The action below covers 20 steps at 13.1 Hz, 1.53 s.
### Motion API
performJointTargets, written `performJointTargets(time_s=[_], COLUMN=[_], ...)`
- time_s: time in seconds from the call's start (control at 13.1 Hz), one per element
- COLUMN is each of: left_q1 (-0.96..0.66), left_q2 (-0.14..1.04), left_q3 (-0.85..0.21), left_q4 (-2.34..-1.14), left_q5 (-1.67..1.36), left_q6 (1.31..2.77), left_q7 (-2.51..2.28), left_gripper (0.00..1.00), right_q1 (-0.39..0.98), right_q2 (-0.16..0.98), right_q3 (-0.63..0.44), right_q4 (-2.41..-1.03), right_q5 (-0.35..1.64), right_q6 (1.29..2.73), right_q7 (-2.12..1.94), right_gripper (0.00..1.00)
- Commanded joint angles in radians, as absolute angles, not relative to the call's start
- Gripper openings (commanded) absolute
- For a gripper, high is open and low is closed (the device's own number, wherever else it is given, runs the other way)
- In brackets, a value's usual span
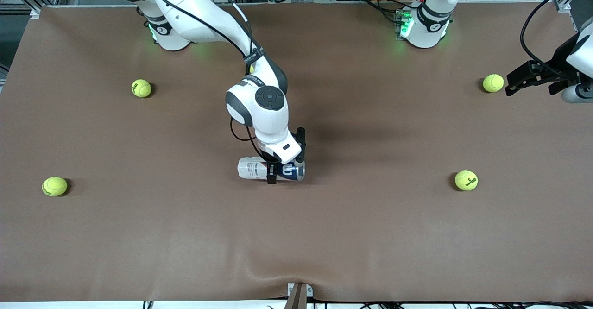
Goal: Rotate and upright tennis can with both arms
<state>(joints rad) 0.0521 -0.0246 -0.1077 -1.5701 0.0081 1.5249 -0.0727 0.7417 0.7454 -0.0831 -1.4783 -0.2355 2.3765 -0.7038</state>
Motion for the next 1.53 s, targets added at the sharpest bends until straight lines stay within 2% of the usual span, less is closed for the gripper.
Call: performJointTargets(time_s=[0.0, 0.23, 0.38, 0.46, 1.0, 1.3, 1.45], left_q1=[0.061, 0.061, 0.061, 0.061, 0.061, 0.052, 0.051], left_q2=[-0.023, -0.02, -0.015, -0.014, -0.005, 0.028, 0.038], left_q3=[-0.109, -0.109, -0.109, -0.109, -0.109, -0.112, -0.112], left_q4=[-1.572, -1.572, -1.572, -1.572, -1.574, -1.571, -1.571], left_q5=[-0.011, -0.011, -0.011, -0.011, -0.011, -0.011, -0.012], left_q6=[1.528, 1.528, 1.528, 1.528, 1.534, 1.532, 1.532], left_q7=[-0.055, -0.055, -0.055, -0.055, -0.055, -0.058, -0.06], left_gripper=[1.0, 1.0, 1.0, 1.0, 1.0, 1.0, 1.0], right_q1=[0.765, 0.785, 0.776, 0.775, 0.79, 0.788, 0.788], right_q2=[0.762, 0.781, 0.784, 0.788, 0.804, 0.776, 0.747], right_q3=[-0.092, -0.094, -0.094, -0.094, -0.094, -0.092, -0.091], right_q4=[-1.489, -1.521, -1.56, -1.569, -1.571, -1.568, -1.568], right_q5=[-0.265, -0.275, -0.275, -0.275, -0.273, -0.27, -0.259], right_q6=[2.393, 2.457, 2.529, 2.554, 2.597, 2.577, 2.522], right_q7=[-0.709, -0.709, -0.706, -0.706, -0.666, -0.661, -0.654], right_gripper=[0.78, 0.79, 0.9, 1.0, 1.0, 1.0, 1.0])
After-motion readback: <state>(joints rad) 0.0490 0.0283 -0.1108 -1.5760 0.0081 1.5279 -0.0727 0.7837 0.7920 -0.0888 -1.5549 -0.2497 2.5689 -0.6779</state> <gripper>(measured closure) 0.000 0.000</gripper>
